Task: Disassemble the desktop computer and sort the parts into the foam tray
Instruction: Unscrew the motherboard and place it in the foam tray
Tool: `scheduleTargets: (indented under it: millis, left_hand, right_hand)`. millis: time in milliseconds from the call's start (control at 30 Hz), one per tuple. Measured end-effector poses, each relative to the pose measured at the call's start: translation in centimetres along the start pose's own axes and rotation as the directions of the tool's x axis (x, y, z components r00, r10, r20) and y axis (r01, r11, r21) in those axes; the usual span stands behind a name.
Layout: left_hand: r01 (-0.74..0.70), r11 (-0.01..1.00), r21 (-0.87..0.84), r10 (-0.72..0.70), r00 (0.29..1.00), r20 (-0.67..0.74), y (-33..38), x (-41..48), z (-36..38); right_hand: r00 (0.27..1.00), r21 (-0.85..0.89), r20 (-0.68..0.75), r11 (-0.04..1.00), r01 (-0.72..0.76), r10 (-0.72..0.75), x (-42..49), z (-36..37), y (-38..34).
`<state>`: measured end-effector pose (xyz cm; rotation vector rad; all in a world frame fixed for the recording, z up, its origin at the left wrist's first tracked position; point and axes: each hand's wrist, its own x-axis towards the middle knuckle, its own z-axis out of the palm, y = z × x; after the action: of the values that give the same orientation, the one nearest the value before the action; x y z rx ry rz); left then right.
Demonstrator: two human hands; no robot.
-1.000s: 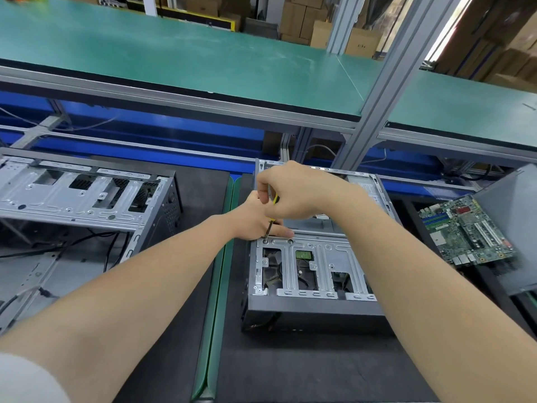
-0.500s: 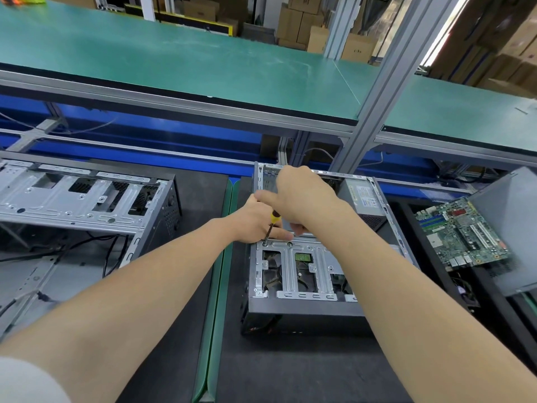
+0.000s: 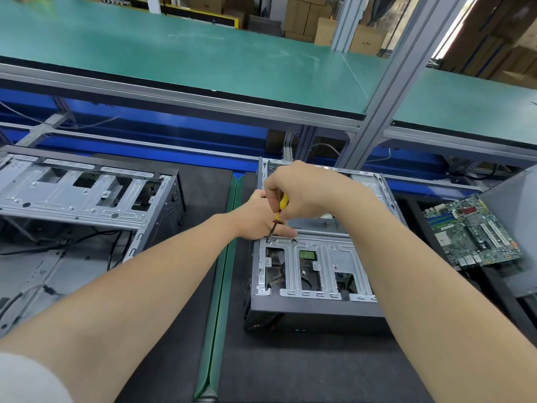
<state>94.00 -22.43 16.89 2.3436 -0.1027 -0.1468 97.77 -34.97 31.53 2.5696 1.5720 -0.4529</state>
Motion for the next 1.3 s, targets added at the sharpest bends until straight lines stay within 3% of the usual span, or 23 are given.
scheduleTargets:
  millis: [267,500,700,1000,1167,1300]
  left_hand:
    - [-0.023,0.994,-0.105,0.025,1.0,0.011,0.2,-0.2,-0.4]
    - [-0.003,0.997,0.073,-0.001,0.999,0.052,-0.2,-1.3,-3.4]
    - [-0.087,0.981,0.171,0.066,0.99,0.128,0.2,-2.2,-4.1]
    - [-0.135,0.982,0.13,0.14,0.99,-0.026,1.0,-1.3,-2.4]
    - [-0.129,0.981,0.144,0.134,0.991,-0.028,3.0,0.6,-0.7]
    - [-0.121,0.978,0.169,0.138,0.986,-0.091,6.0,3.1,2.3]
  right_hand:
    - [0.996,0.05,-0.082,0.998,-0.024,0.028,0.3,0.6,-0.4]
    - [0.991,0.105,-0.11,0.992,-0.069,0.081,-0.5,0.3,0.5]
    - [0.986,0.138,-0.133,0.987,-0.077,0.096,-1.4,-0.4,1.3]
    - [0.966,0.18,-0.168,0.969,-0.167,0.198,-3.3,-0.1,2.9]
    - [0.904,0.214,-0.269,0.936,-0.279,0.331,-6.1,1.4,4.9]
    - [0.847,0.323,-0.268,0.871,-0.37,0.459,-10.1,2.8,7.9]
